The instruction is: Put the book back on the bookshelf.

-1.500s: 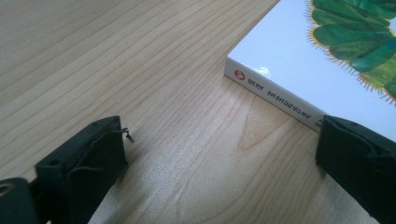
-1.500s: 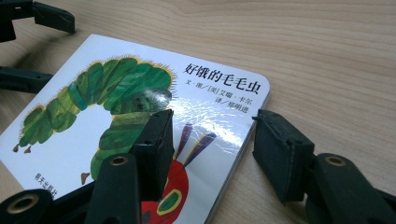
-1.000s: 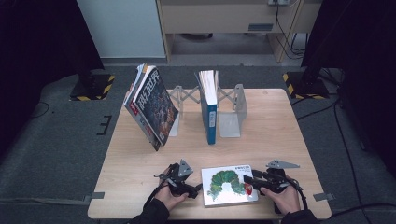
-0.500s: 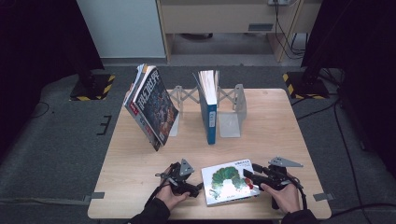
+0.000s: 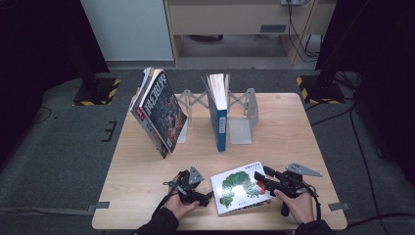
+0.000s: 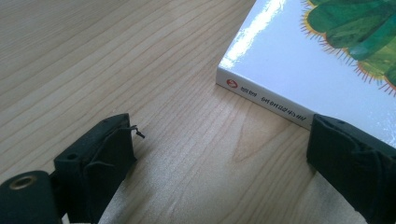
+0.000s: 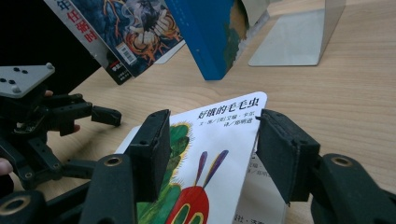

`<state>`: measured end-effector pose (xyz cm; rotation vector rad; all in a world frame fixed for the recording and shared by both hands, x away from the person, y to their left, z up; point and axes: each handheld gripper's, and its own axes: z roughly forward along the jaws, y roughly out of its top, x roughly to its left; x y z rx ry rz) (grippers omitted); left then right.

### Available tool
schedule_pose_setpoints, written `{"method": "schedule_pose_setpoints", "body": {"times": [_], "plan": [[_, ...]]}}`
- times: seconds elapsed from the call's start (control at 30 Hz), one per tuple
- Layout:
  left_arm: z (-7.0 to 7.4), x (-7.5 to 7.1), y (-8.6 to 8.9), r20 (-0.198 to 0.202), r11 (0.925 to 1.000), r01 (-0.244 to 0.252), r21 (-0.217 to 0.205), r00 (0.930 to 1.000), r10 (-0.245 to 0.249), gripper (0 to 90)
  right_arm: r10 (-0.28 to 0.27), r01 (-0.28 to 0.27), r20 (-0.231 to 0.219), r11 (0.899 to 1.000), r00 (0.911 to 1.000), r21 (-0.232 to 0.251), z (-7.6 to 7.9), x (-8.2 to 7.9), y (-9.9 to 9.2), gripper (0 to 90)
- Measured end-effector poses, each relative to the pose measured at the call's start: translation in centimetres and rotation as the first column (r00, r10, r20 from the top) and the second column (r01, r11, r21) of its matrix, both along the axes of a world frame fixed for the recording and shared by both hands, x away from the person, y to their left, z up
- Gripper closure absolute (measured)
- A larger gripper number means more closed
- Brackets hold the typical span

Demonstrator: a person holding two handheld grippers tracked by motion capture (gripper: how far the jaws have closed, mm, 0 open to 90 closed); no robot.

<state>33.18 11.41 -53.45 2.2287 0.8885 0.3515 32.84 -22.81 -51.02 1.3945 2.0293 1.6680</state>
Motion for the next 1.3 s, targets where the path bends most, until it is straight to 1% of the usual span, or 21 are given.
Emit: {"method": "schedule_pose_setpoints", "body": {"times": [0.1,0.17,0.3,0.37,0.4,0.43,0.47,0.53,0.57,0.67,0.77,0.93,1.03,1.17,1.2,1.23,1.3], "plan": [[0.0,0.0,0.0,0.000,1.0000,0.000,0.000,1.0000,0.000,6.3,-0.004,0.004,-0.006,1.000,1.0000,0.023,0.0,0.0,0.0,44.0],[0.0,0.0,0.0,0.001,1.0000,0.000,-0.001,1.0000,0.000,6.2,-0.001,0.001,-0.014,1.000,0.9999,0.023,0.0,-0.1,0.1,44.3],[0.0,0.0,0.0,0.001,1.0000,-0.001,-0.002,1.0000,0.001,6.0,-0.004,0.004,-0.004,1.000,1.0000,0.023,0.1,-0.1,0.2,44.2],[0.0,0.0,0.0,0.002,1.0000,-0.002,-0.002,1.0000,0.002,6.0,-0.004,0.004,-0.008,1.000,1.0000,0.026,0.1,-0.1,0.2,44.3],[-0.1,0.0,-0.1,0.002,1.0000,-0.004,-0.006,1.0000,0.004,5.9,0.006,-0.006,-0.018,1.000,0.9998,0.027,0.0,-0.1,0.1,46.5],[-0.1,0.0,-0.1,0.003,0.9999,-0.006,-0.010,1.0000,0.006,5.5,0.035,-0.033,-0.038,0.999,0.9987,0.034,-0.1,-0.1,0.2,47.8],[-0.1,0.0,-0.2,0.004,0.9999,-0.007,-0.011,1.0000,0.007,5.3,0.046,-0.045,-0.045,0.999,0.9979,0.031,-0.2,-0.2,0.5,47.4],[-0.2,0.1,-0.2,0.006,0.9999,-0.006,-0.013,1.0000,0.006,5.2,0.075,-0.075,-0.060,0.997,0.9954,-0.003,-0.4,-0.2,1.0,47.8],[-0.2,0.1,-0.3,0.006,0.9999,-0.006,-0.013,1.0000,0.006,5.1,0.079,-0.080,-0.063,0.997,0.9949,-0.008,-0.4,-0.1,1.2,48.1],[-0.2,0.1,-0.2,0.008,0.9999,-0.004,-0.015,1.0000,0.004,5.1,0.089,-0.089,-0.078,0.996,0.9930,0.002,-0.4,0.0,1.3,50.0],[-0.2,0.1,-0.3,0.008,0.9999,-0.003,-0.016,1.0000,0.003,5.1,0.095,-0.096,-0.091,0.995,0.9913,-0.007,-0.6,0.2,1.2,51.9],[-0.2,0.2,-0.2,-0.001,0.9996,0.003,-0.027,1.0000,-0.003,3.8,0.120,-0.123,-0.125,0.992,0.9848,-0.013,-0.9,0.5,1.4,56.2],[-0.2,0.2,-0.3,-0.005,0.9996,0.006,-0.027,1.0000,-0.006,0.9,0.128,-0.130,-0.144,0.992,0.9813,-0.002,-1.0,0.7,1.5,58.1],[-0.2,0.2,-0.3,-0.009,0.9995,0.010,-0.032,0.9999,-0.010,1.0,0.134,-0.134,-0.151,0.991,0.9794,0.009,-0.9,0.8,1.5,60.8],[-0.2,0.2,-0.2,-0.013,0.9992,0.011,-0.038,0.9998,-0.012,1.4,0.135,-0.134,-0.154,0.991,0.9789,0.015,-0.9,0.8,1.5,61.7],[-0.2,0.2,-0.2,-0.022,0.9984,0.013,-0.055,0.9997,-0.014,1.5,0.136,-0.135,-0.152,0.991,0.9789,0.018,-0.9,0.8,1.4,62.8],[0.1,0.2,-0.2,-0.056,0.9944,0.011,-0.105,0.9983,-0.017,3.9,0.139,-0.136,-0.155,0.990,0.9780,0.032,-0.8,0.9,1.4,64.9]]}}
